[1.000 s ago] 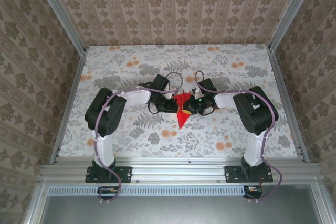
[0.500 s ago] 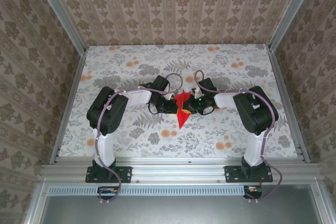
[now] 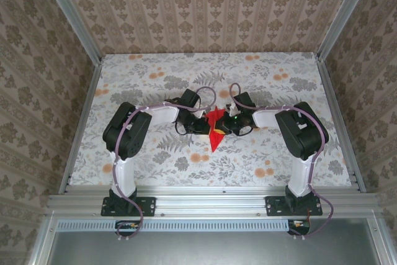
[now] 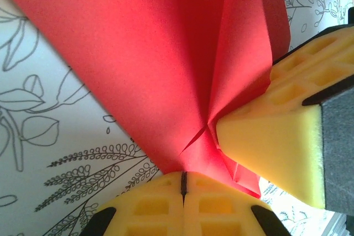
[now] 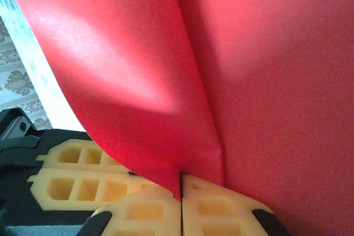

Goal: Fold a paper plane with a square sheet of paper (pick it up from the middle)
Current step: Fourth fold the wing at the center of the table.

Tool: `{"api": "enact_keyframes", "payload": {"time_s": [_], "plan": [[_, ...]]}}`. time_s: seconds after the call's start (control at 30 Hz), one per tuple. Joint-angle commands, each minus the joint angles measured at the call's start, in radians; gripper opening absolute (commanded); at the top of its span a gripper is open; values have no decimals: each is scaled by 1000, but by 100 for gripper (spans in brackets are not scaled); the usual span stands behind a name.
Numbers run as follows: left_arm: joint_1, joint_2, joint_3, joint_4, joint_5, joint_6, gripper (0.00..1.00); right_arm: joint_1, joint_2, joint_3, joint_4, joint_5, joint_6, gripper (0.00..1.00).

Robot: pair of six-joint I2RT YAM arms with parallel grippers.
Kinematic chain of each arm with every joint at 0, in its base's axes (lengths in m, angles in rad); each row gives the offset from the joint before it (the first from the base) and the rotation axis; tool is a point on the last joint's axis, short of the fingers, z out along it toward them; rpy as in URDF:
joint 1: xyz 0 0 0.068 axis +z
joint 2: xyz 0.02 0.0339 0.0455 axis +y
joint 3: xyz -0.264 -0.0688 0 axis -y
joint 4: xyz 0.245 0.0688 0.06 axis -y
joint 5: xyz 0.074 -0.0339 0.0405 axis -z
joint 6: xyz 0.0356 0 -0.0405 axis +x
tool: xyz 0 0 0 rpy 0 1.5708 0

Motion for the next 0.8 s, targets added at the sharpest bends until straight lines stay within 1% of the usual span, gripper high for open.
{"api": "enact_keyframes", "payload": {"time_s": [0.0, 0.23, 0.77], "plan": [[-5, 61, 0, -32, -37, 34, 0, 11, -39, 18, 21, -13, 20, 10], [-6, 62, 1, -35, -36, 40, 0, 10, -60, 10, 34, -17, 33, 9], [-5, 55, -6, -24, -27, 40, 0, 14, 3, 22, 60, -23, 42, 9]]}}
